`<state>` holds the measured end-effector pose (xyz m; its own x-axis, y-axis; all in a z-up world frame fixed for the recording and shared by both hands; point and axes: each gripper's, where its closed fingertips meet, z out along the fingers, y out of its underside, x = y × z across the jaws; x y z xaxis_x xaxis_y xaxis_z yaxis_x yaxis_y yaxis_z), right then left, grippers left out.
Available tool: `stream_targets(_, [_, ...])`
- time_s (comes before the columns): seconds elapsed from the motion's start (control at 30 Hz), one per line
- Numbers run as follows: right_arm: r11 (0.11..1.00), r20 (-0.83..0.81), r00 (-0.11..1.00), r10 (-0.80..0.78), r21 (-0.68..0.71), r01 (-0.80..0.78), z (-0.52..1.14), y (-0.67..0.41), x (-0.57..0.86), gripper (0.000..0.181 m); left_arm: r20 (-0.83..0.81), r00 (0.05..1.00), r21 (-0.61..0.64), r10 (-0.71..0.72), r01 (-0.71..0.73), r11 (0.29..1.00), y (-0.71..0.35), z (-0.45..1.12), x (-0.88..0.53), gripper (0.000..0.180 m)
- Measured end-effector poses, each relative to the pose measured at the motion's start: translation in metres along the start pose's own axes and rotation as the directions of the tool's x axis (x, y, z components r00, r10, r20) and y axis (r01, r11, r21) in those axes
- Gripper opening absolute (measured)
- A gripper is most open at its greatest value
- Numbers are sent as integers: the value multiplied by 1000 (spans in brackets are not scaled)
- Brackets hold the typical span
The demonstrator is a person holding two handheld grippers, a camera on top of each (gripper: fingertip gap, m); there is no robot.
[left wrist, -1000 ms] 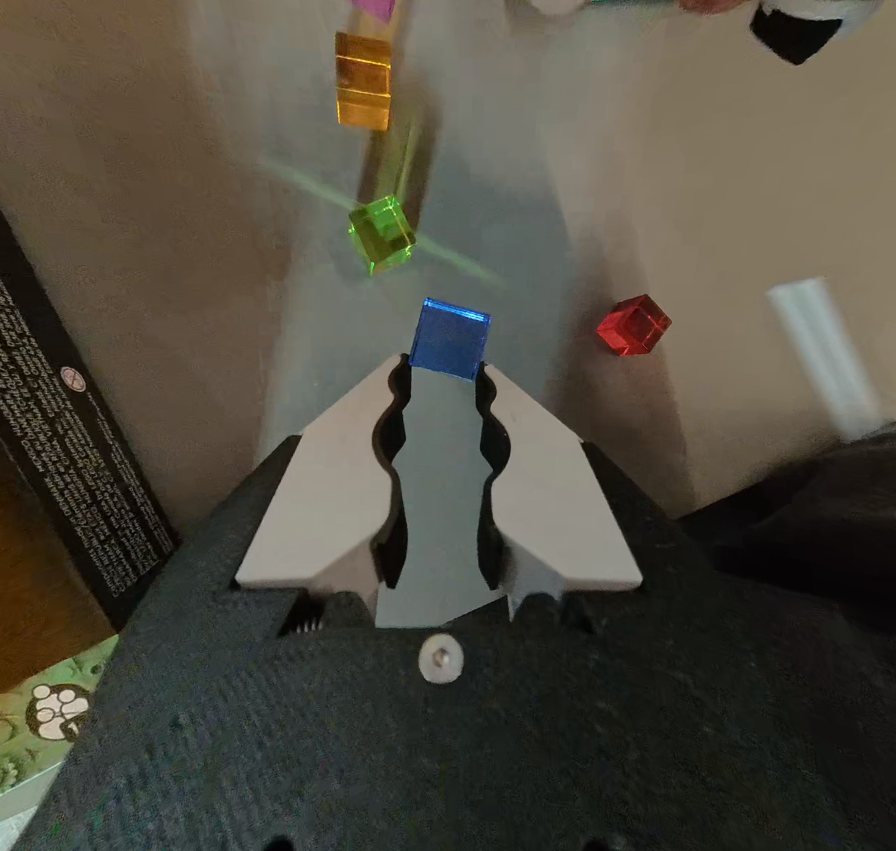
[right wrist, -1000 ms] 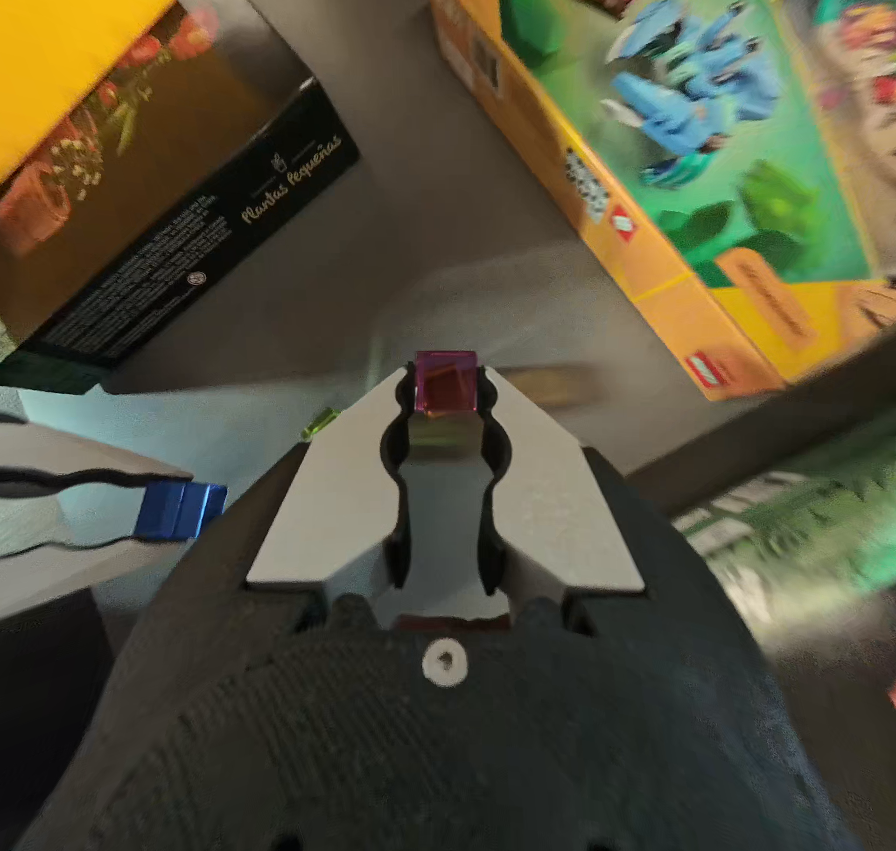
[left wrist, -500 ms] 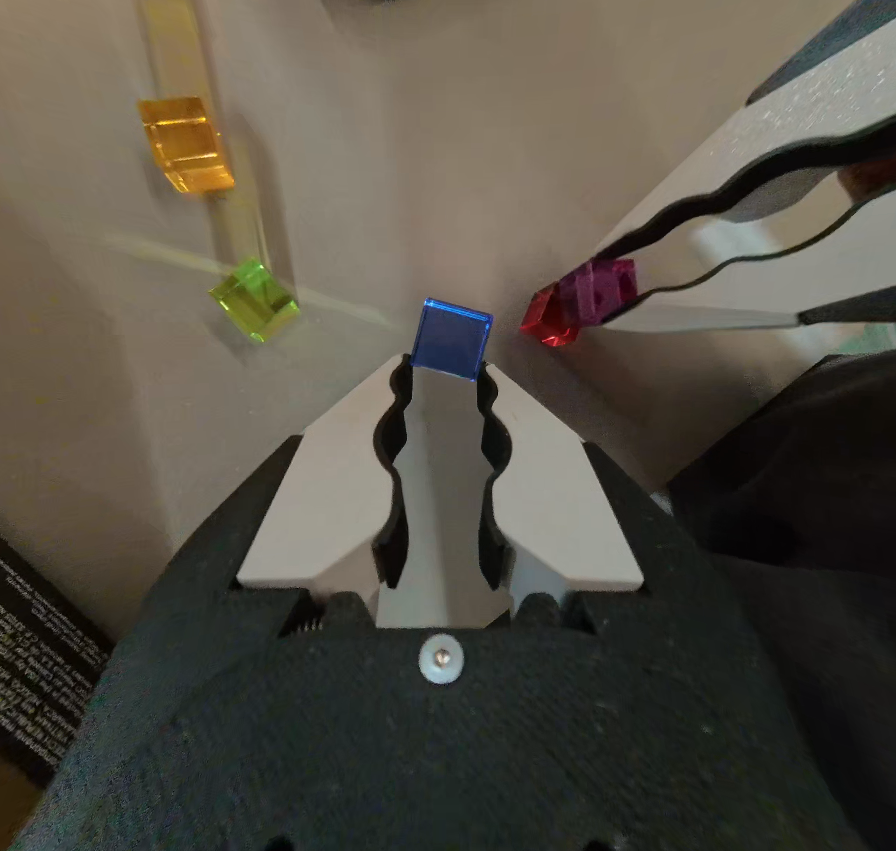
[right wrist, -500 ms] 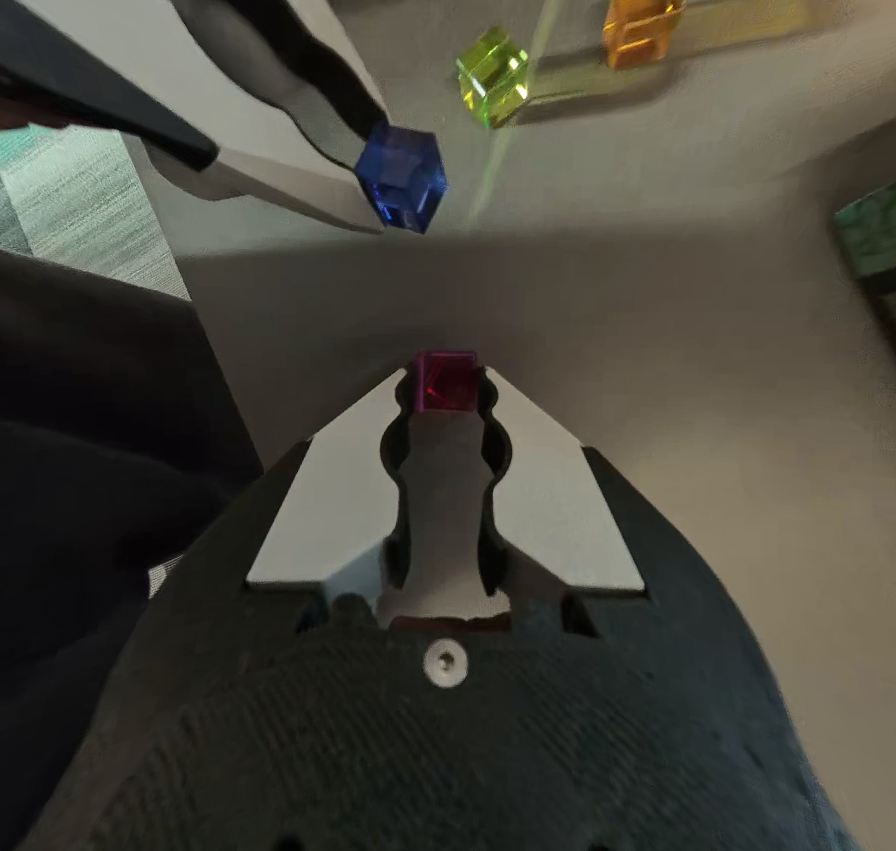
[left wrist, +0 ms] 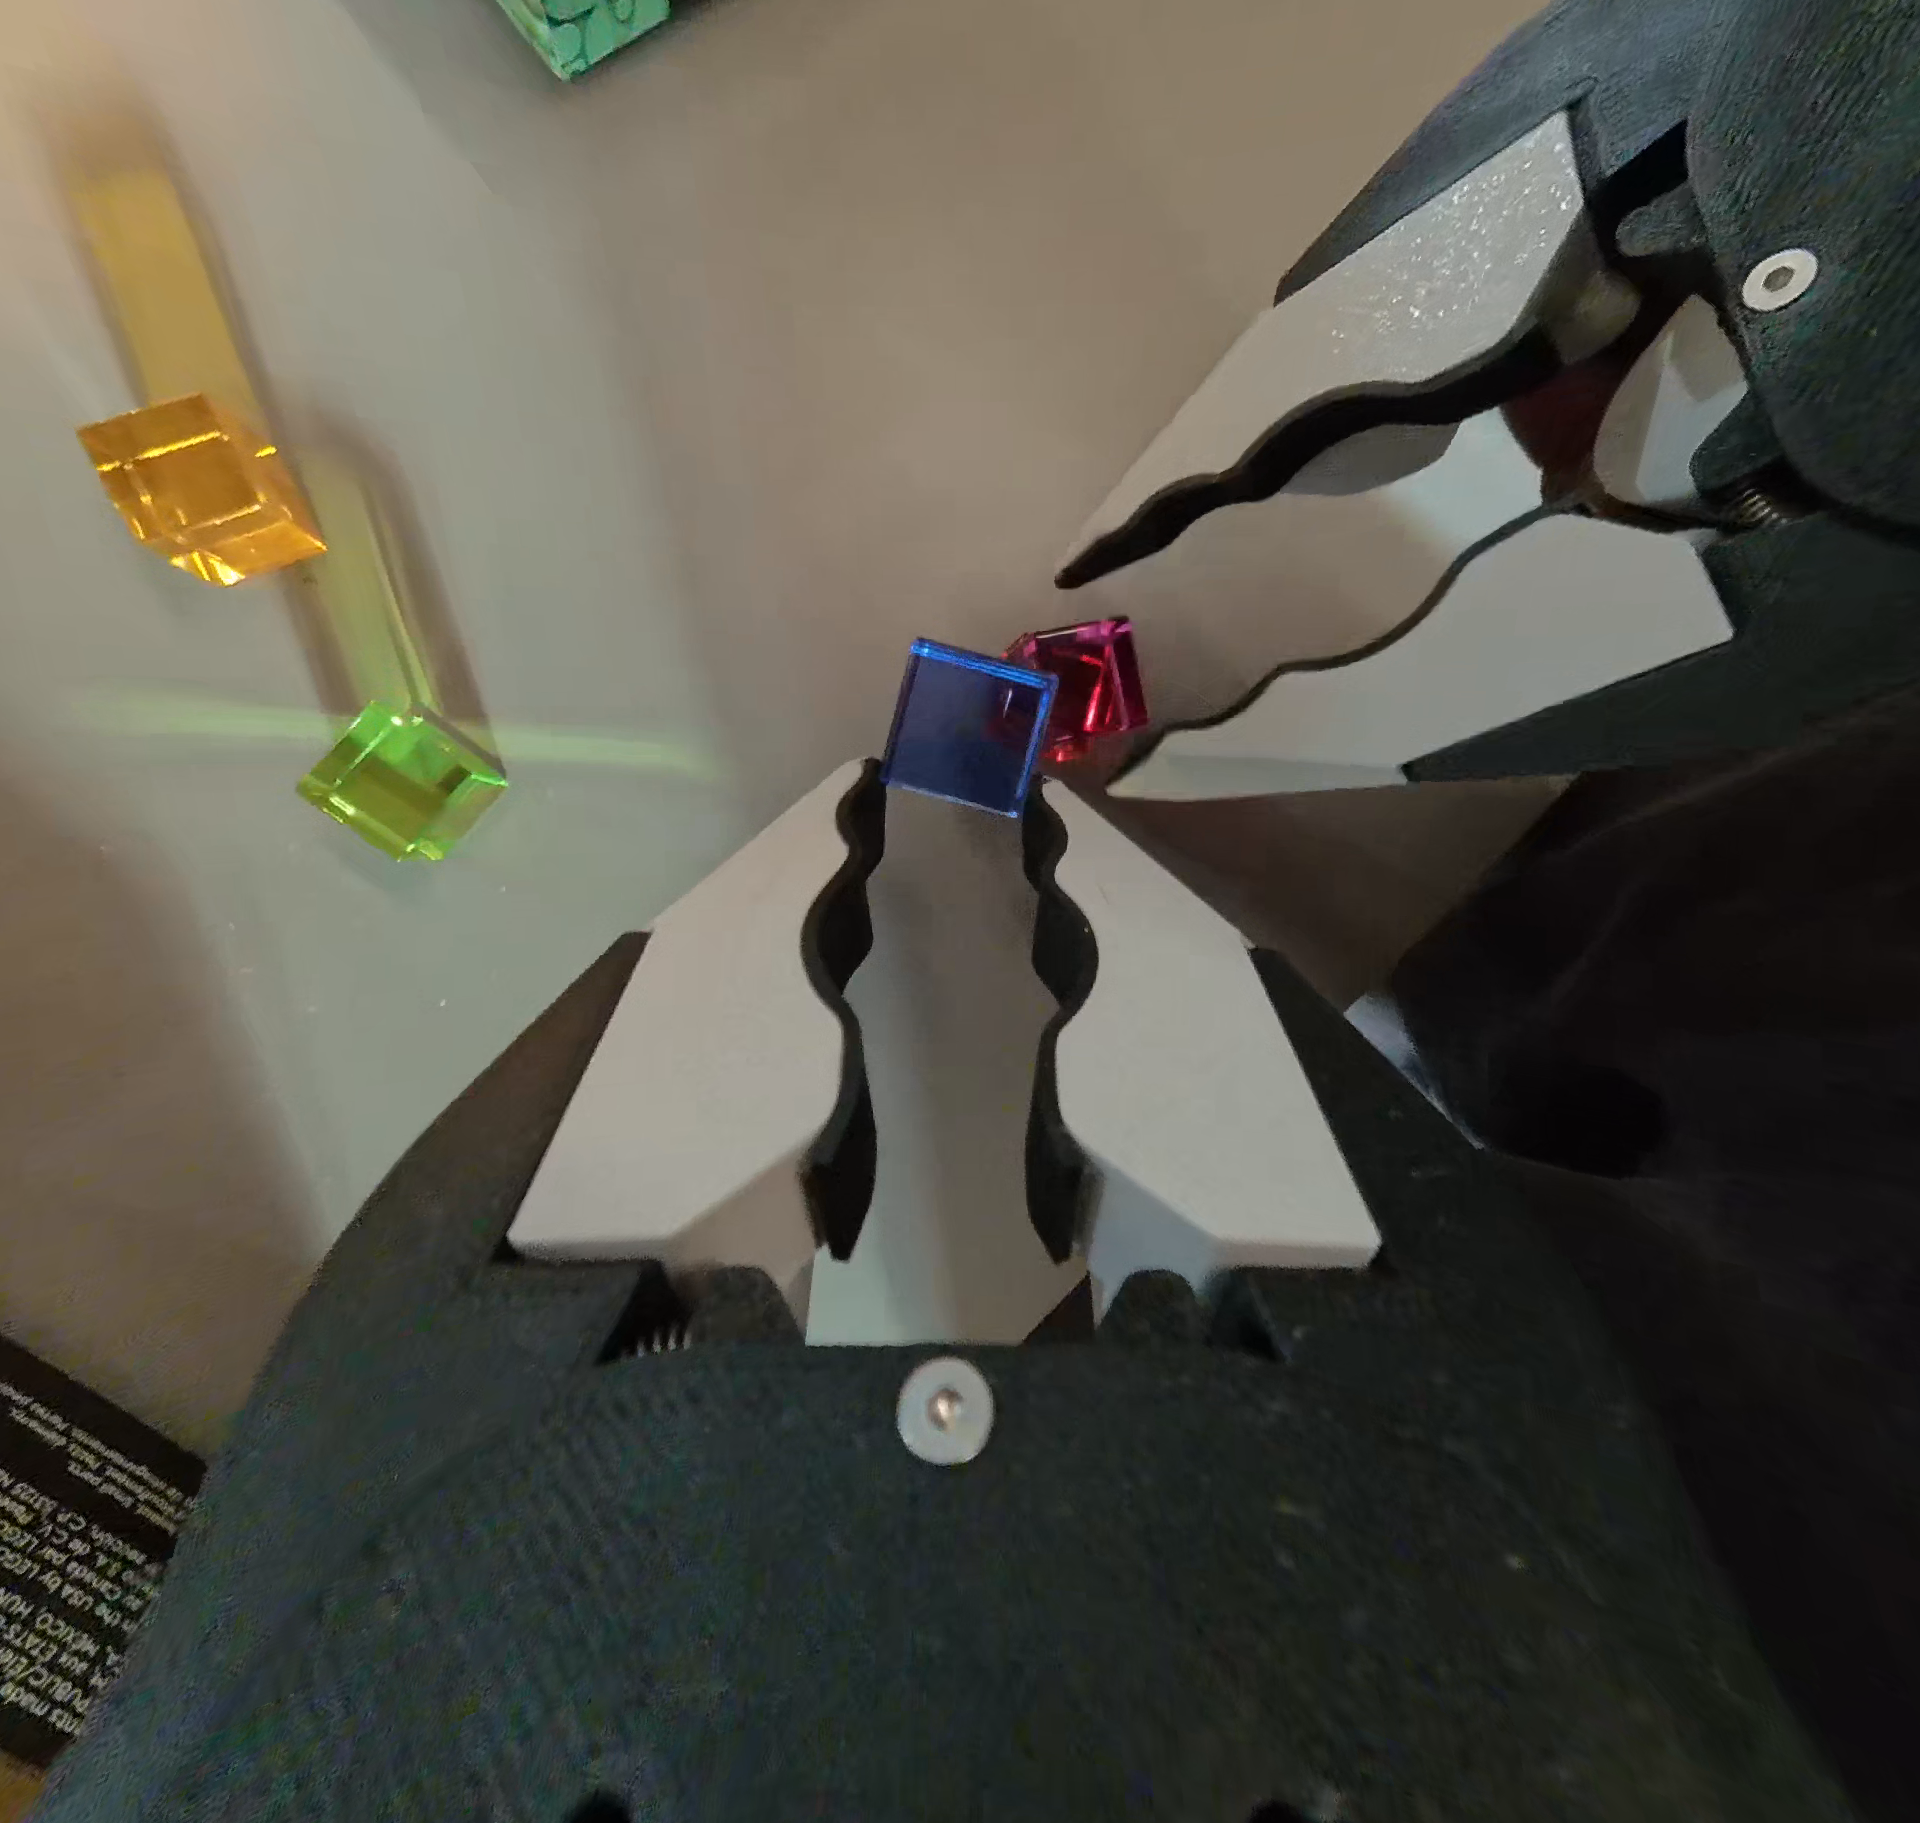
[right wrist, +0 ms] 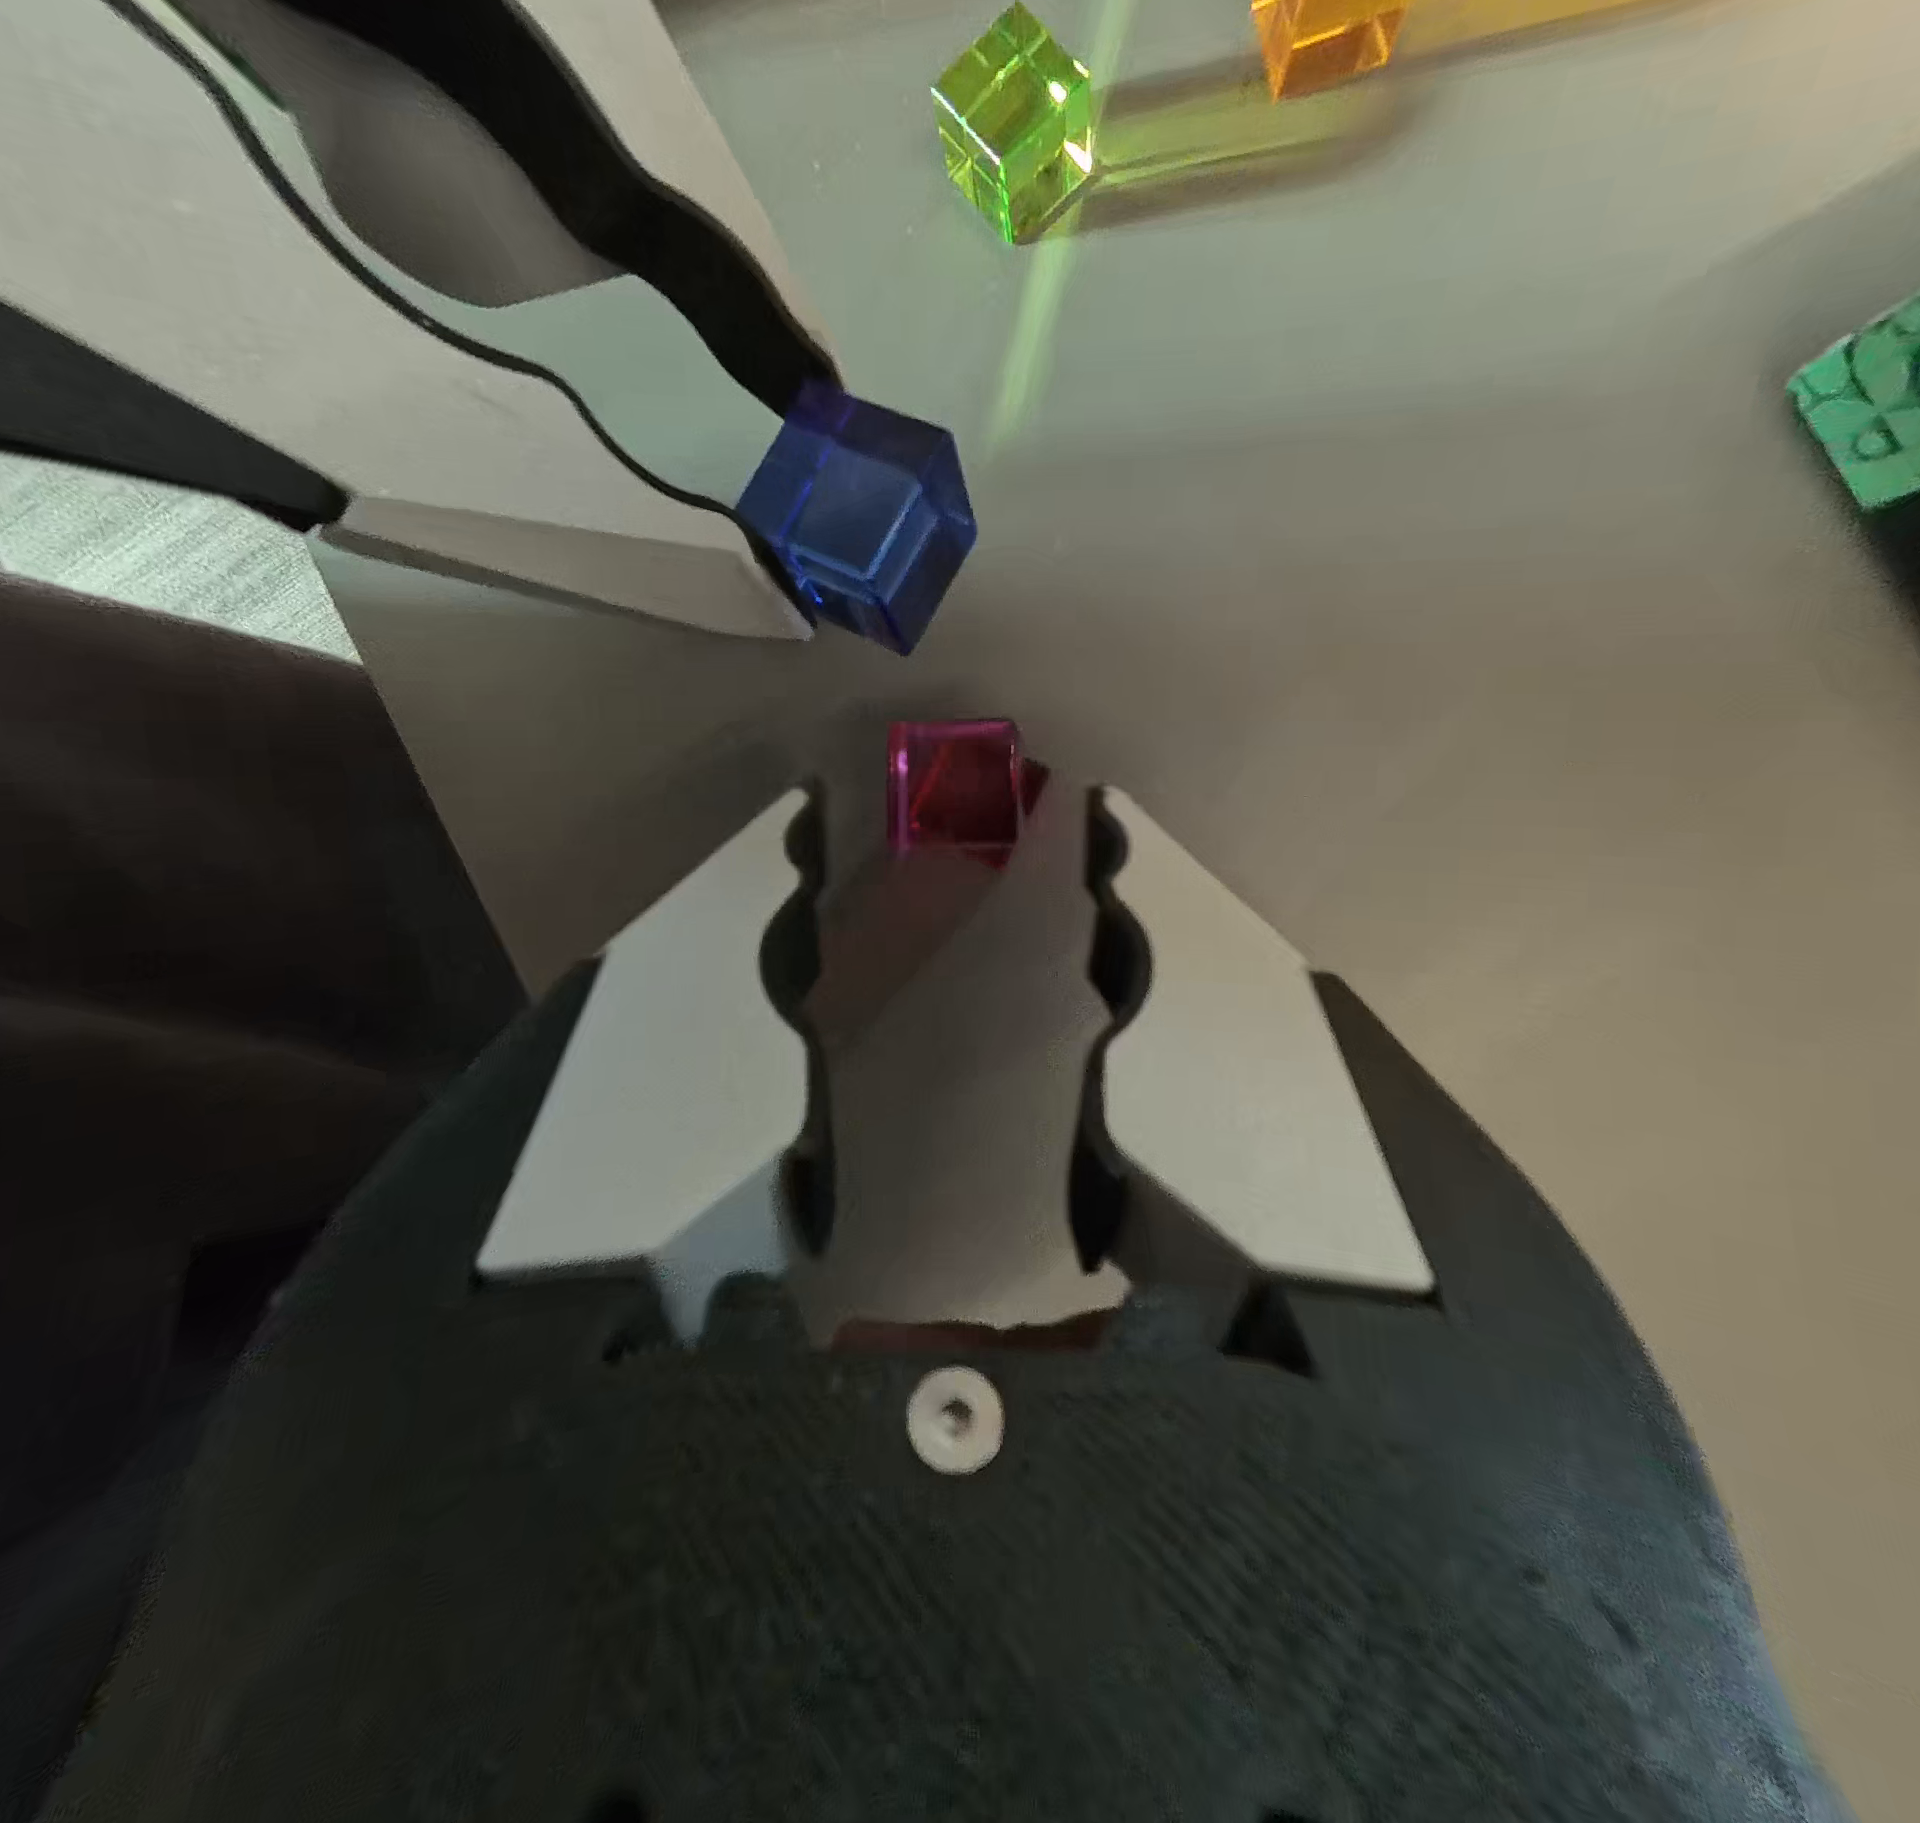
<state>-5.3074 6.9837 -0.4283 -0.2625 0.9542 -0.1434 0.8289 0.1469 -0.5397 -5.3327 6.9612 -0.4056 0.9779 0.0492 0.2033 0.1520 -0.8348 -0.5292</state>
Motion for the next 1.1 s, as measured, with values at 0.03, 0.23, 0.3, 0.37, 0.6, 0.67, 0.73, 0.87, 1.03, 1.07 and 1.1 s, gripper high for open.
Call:
stream_targets(0.03, [1000,-3,1000,10,5,-10,-4,2,0,57,-5,1000,4,8,-8,1000,-2,0,2,24])
stream_targets(0.23, [996,-55,994,92,1,-92,-34,34,9,63,-65,993,-2,98,-98,995,-6,9,26,24])
stream_targets(0.3, [991,-74,988,132,-10,-133,-42,49,11,64,-75,989,-8,130,-131,991,-5,13,32,24])
stream_targets(0.37, [984,-90,980,176,-13,-177,-49,61,13,61,-77,986,-8,151,-152,988,-7,17,36,24])
stream_targets(0.6, [964,-125,957,264,12,-264,-63,76,11,59,-74,984,-29,164,-167,986,-9,26,32,24])
stream_targets(0.67, [963,-129,955,268,18,-268,-64,76,11,59,-70,984,-36,167,-170,985,-9,27,30,24])
stream_targets(0.73, [963,-134,954,269,24,-268,-65,75,11,58,-74,984,-41,163,-166,985,-8,28,30,24])
stream_targets(0.87, [960,-139,950,281,37,-278,-67,73,14,58,-80,984,-45,159,-162,986,-7,28,29,24])
stream_targets(1.03, [944,-115,937,330,57,-325,-69,71,15,56,-74,987,-24,145,-147,989,-11,23,26,24])
stream_targets(1.07, [939,-113,932,344,66,-338,-70,70,16,56,-73,988,-16,132,-134,991,-12,20,25,25])
stream_targets(1.1, [933,-110,927,359,77,-352,-71,68,17,56,-74,990,-8,118,-119,993,-13,18,23,25])
